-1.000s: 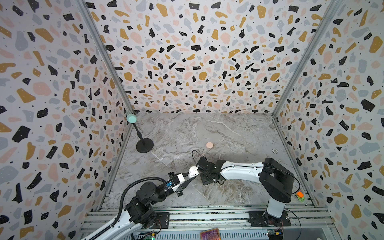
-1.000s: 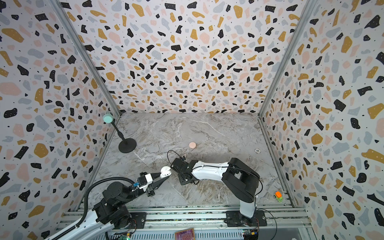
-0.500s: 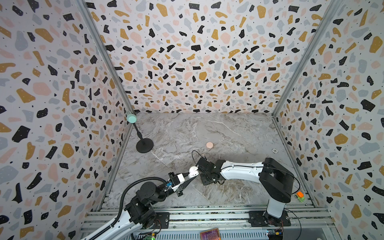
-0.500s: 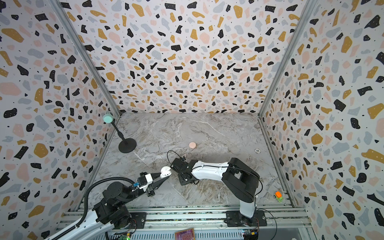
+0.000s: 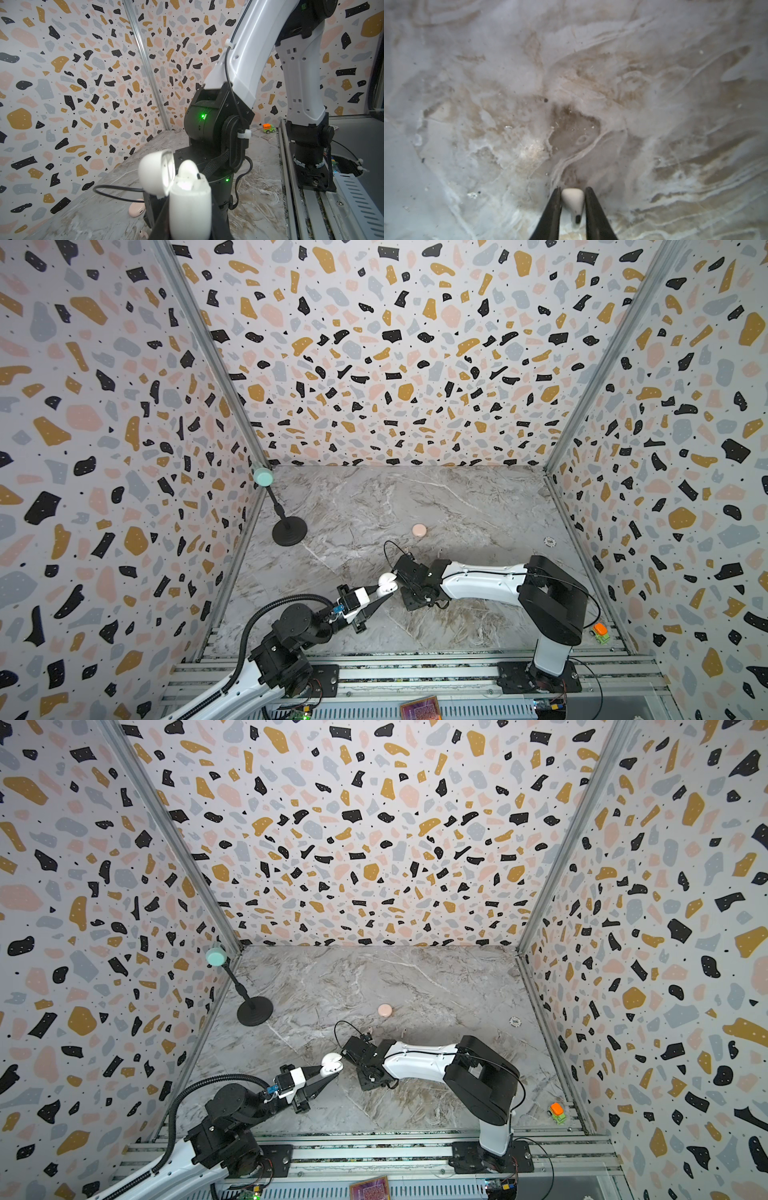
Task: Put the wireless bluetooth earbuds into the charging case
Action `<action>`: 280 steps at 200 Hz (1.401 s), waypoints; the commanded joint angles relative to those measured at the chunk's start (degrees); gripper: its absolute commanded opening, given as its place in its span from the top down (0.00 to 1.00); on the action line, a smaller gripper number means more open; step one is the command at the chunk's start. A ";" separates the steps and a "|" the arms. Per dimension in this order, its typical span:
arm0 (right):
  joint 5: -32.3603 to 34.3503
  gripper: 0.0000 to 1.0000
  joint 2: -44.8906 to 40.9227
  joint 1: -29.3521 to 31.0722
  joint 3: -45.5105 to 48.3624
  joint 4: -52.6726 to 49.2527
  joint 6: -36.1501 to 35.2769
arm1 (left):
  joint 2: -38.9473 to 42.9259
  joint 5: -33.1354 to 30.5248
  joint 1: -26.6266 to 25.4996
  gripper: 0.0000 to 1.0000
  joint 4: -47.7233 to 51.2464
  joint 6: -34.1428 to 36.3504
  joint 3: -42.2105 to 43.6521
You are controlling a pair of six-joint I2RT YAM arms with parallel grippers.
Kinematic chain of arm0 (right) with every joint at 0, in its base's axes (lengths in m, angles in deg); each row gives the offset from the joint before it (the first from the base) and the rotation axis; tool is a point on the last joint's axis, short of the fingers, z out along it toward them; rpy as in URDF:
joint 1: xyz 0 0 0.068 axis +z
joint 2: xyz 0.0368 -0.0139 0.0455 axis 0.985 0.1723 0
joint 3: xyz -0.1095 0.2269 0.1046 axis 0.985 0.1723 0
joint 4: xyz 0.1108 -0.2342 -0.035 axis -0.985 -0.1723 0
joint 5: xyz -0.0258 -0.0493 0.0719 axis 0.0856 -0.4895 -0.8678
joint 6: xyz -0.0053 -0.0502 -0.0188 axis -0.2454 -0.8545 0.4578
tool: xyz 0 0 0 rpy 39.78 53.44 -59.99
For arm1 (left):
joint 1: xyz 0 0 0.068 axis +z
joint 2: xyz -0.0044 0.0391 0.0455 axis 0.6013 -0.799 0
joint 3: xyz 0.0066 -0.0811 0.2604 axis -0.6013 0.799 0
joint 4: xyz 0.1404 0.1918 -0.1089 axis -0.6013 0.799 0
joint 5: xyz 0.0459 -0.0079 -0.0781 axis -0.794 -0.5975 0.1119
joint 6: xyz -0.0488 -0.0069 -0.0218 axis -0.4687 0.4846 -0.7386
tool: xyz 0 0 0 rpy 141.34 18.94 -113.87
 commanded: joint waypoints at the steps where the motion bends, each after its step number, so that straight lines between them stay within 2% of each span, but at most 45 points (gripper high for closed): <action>1: 0.08 0.79 0.05 0.24 -0.13 -3.57 0.63 | 0.56 -0.22 -0.33 1.00 -1.63 0.45 -0.17; 170: 2.58 0.84 -6.64 0.05 2.35 -0.22 0.46 | 0.65 -0.41 -0.34 1.00 -1.37 0.47 -0.17; 280: 4.64 0.85 -16.18 0.12 5.21 2.98 -0.86 | 2.17 -2.98 -0.38 1.00 -2.07 -0.92 -0.18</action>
